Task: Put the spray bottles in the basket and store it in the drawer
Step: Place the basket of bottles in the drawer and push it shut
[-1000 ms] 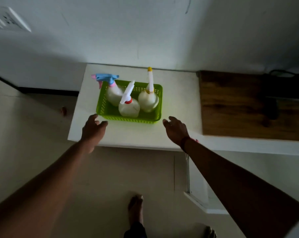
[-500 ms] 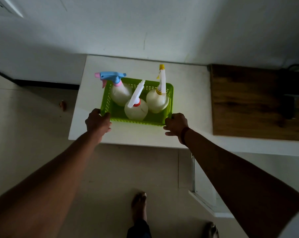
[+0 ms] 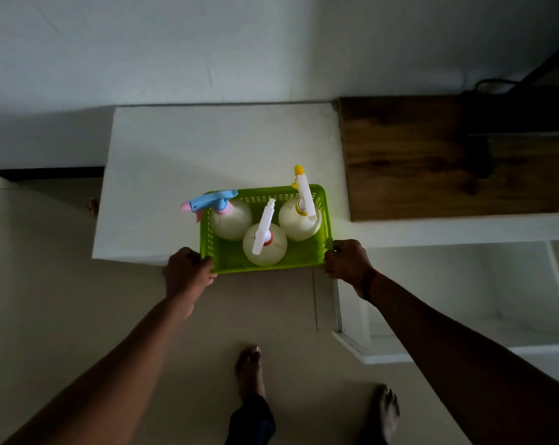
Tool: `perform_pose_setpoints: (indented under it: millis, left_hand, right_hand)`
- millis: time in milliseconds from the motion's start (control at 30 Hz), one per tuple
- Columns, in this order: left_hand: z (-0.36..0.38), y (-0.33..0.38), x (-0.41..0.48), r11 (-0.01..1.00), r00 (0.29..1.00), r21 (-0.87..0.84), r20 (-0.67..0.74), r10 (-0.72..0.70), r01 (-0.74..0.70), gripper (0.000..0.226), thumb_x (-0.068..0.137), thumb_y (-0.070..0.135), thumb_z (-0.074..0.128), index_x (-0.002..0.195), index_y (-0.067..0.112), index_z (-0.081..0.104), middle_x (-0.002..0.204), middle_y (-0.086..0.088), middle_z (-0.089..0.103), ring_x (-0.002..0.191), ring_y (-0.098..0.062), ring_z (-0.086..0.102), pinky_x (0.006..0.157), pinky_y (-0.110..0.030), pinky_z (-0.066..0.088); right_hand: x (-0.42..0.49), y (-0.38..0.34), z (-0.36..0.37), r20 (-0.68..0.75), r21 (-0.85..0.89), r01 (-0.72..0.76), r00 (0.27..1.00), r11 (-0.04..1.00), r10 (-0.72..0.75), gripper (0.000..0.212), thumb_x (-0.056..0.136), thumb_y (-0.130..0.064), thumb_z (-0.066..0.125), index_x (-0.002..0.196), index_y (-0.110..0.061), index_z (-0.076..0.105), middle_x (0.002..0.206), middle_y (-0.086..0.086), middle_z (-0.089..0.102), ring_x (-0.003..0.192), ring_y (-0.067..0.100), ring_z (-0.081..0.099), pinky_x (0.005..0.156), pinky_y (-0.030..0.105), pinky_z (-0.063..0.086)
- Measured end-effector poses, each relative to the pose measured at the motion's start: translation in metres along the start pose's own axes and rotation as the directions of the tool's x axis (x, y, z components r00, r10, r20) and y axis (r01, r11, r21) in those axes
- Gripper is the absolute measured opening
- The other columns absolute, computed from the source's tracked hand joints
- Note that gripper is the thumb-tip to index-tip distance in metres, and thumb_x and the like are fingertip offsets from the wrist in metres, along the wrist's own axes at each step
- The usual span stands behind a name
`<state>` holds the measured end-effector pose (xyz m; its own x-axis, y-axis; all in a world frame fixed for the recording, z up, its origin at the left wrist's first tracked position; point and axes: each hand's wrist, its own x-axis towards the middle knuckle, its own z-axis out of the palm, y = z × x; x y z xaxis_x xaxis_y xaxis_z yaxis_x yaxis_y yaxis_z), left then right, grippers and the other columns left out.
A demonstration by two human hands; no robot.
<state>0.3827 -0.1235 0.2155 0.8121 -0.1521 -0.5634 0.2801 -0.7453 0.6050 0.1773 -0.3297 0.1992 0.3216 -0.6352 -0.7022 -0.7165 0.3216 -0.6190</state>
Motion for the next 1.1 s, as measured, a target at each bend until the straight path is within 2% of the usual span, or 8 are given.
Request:
perform_pose_setpoints:
  millis: [133,367,467,600,667,767,900,1100]
  left_hand:
    - [0.035,-0.006,-0.05,0.998,0.999,0.021,0.002,0.052,-0.052,0.007,0.075,0.016,0.064,0.074,0.01,0.061,0.06,-0.009,0.072,0.053,-0.018,0.072,0.067,-0.041,0.062]
    - [0.105,-0.022,-0.128,0.98,0.988,0.134,0.044,0.145,-0.15,0.017,0.065,0.029,0.065,0.064,0.015,0.056,0.057,0.0,0.067,0.069,-0.028,0.068,0.071,-0.041,0.056]
    - [0.139,-0.022,-0.161,0.971,0.984,0.171,0.087,0.156,-0.169,0.015,0.07,0.023,0.068,0.065,0.015,0.056,0.061,-0.002,0.067,0.07,-0.028,0.064,0.066,-0.035,0.05]
    - [0.187,-0.016,-0.196,0.961,0.976,0.213,0.163,0.145,-0.178,0.014,0.074,0.02,0.068,0.07,0.011,0.058,0.065,-0.004,0.065,0.065,-0.019,0.057,0.051,-0.025,0.035]
    - [0.211,-0.012,-0.21,0.957,0.969,0.22,0.201,0.145,-0.189,0.014,0.073,0.018,0.068,0.073,0.008,0.058,0.066,-0.005,0.064,0.059,-0.011,0.053,0.047,-0.02,0.03]
    - [0.245,-0.006,-0.224,0.955,0.955,0.217,0.259,0.142,-0.201,0.015,0.071,0.018,0.067,0.073,0.008,0.056,0.066,-0.007,0.063,0.063,-0.019,0.056,0.047,-0.024,0.033]
    - [0.289,-0.001,-0.231,0.97,0.947,0.182,0.305,0.101,-0.162,0.017,0.067,0.012,0.069,0.073,0.008,0.053,0.068,-0.011,0.066,0.063,-0.024,0.062,0.046,-0.028,0.042]
    - [0.345,-0.008,-0.221,0.989,0.95,0.131,0.313,0.018,-0.062,0.018,0.07,0.003,0.064,0.074,0.013,0.05,0.078,-0.014,0.067,0.064,-0.027,0.073,0.062,-0.05,0.062]
  right_hand:
    - [-0.021,0.037,-0.048,0.036,0.095,-0.067,0.997,0.993,0.064,0.026,0.077,0.0,0.05,0.061,-0.015,0.063,0.066,0.012,0.056,0.064,0.027,0.056,0.065,0.039,0.052]
    - [-0.062,0.113,-0.135,0.062,0.274,-0.146,0.989,0.951,0.134,0.023,0.087,0.008,0.048,0.094,0.0,0.068,0.081,0.016,0.052,0.076,0.025,0.051,0.063,0.03,0.045]
    - [-0.07,0.145,-0.173,0.035,0.314,-0.193,0.981,0.929,0.192,0.027,0.087,0.014,0.047,0.112,0.015,0.058,0.073,0.015,0.052,0.054,0.019,0.054,0.05,0.023,0.046]
    - [-0.073,0.177,-0.219,-0.038,0.359,-0.225,0.966,0.906,0.255,0.036,0.083,0.022,0.042,0.115,0.014,0.056,0.068,0.012,0.048,0.037,0.011,0.048,0.038,0.019,0.042]
    - [-0.074,0.19,-0.242,-0.078,0.328,-0.219,0.963,0.919,0.258,0.037,0.082,0.022,0.043,0.113,0.011,0.059,0.072,0.015,0.051,0.044,0.017,0.05,0.039,0.02,0.044]
    - [-0.065,0.21,-0.271,-0.146,0.249,-0.214,0.956,0.944,0.256,0.035,0.081,0.02,0.045,0.105,0.003,0.064,0.08,0.019,0.056,0.057,0.025,0.054,0.045,0.024,0.051]
    - [-0.034,0.239,-0.3,-0.267,0.078,-0.193,0.941,0.978,0.207,0.034,0.079,0.009,0.056,0.104,-0.009,0.071,0.073,0.016,0.066,0.066,0.028,0.063,0.075,0.048,0.06]
    - [0.016,0.265,-0.319,-0.317,-0.122,-0.15,0.943,0.981,0.105,0.033,0.078,-0.004,0.065,0.109,-0.013,0.072,0.091,0.015,0.075,0.087,0.037,0.07,0.081,0.05,0.058]
